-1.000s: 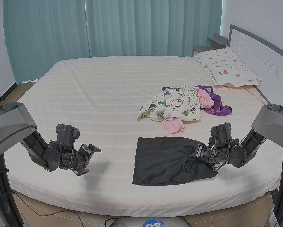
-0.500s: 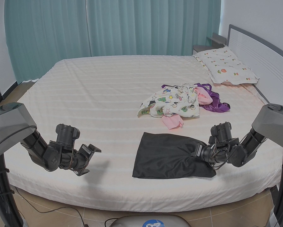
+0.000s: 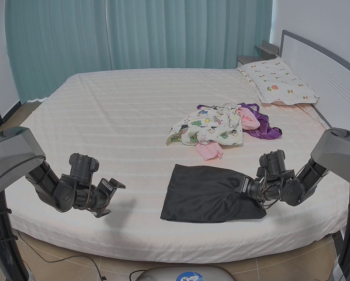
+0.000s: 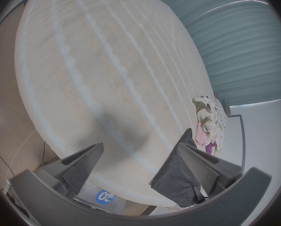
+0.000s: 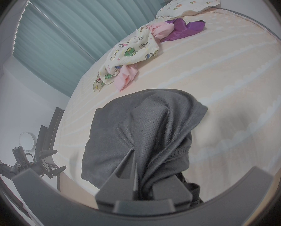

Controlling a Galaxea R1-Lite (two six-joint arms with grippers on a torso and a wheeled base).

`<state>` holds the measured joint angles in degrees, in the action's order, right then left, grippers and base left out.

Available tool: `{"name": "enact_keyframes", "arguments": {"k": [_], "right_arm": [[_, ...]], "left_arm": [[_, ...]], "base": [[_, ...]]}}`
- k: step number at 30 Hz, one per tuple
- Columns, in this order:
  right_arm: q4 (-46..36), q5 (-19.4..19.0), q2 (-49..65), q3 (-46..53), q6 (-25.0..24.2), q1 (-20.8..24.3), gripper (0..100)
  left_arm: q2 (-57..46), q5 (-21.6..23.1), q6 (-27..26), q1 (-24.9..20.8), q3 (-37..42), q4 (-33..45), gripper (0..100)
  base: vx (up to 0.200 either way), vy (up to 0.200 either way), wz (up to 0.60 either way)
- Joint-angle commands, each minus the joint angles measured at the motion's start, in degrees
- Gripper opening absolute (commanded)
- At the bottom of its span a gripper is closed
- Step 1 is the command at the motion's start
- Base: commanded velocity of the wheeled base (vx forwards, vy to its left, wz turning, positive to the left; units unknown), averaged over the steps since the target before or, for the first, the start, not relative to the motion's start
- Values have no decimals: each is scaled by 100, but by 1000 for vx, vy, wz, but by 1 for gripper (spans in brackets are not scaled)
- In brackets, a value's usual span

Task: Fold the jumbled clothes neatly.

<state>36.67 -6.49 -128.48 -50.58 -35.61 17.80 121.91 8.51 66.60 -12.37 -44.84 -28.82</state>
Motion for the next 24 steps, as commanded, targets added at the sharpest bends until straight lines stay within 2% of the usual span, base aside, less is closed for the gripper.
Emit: {"name": "enact_keyframes", "arguments": {"k": [1, 13, 23, 24], "right_arm": [[7, -2, 7, -5, 1, 4, 0], [7, 16, -28, -13, 28, 4, 0], [7, 16, -213, -31, 177, 22, 0], [7, 16, -257, -5, 212, 22, 100]], "left_arm": [[9, 2, 2, -2, 1, -1, 100], [9, 2, -6, -2, 1, -10, 100], [9, 2, -6, -2, 1, -10, 100], [17, 2, -6, -2, 1, -10, 100]], "base": [[0, -200, 0], [0, -200, 0], [0, 0, 0], [0, 0, 0]]}}
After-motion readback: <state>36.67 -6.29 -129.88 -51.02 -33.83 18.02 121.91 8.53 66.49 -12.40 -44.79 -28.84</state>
